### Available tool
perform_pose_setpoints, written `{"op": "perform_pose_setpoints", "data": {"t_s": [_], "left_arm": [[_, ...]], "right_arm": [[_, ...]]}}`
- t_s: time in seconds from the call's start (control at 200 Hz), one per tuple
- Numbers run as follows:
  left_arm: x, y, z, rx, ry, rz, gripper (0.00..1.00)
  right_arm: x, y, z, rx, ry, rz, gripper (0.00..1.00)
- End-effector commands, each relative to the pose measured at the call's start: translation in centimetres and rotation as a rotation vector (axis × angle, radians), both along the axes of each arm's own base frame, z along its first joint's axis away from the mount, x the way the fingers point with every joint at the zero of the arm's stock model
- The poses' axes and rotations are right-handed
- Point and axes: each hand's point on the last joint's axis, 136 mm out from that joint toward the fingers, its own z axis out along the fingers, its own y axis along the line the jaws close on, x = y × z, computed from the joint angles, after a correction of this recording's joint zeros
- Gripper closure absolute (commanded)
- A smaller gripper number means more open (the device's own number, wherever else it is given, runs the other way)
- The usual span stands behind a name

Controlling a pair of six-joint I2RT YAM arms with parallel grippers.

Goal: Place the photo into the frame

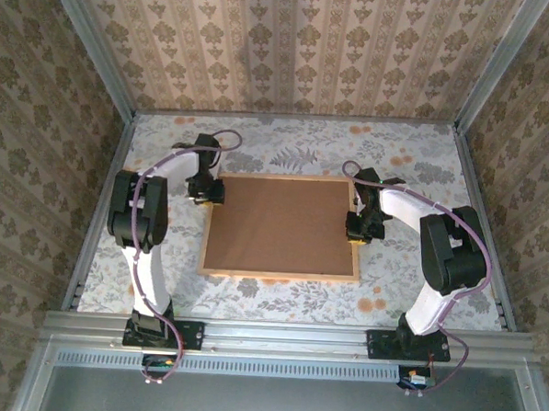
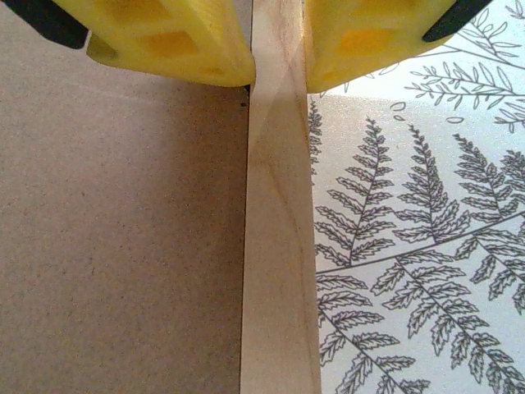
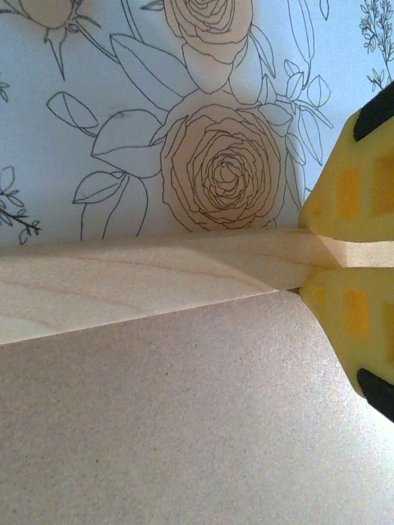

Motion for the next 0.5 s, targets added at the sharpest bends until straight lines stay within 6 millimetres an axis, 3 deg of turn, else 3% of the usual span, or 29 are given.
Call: {"op": "perform_pose_setpoints", "data": {"t_s": [0.0, 0.495], "left_arm": [[-3.0, -3.0, -4.4, -0.045, 0.14, -0.05, 0.67], [-2.4, -4.6, -3.6, -0.187, 0.12, 0.065, 0.63]], "right_arm": [[0.6, 0.3, -1.3, -0.016, -0.001, 0.008, 0.91], [0.8, 0.4, -1.2, -0.012, -0.003, 0.013, 0.91]]}}
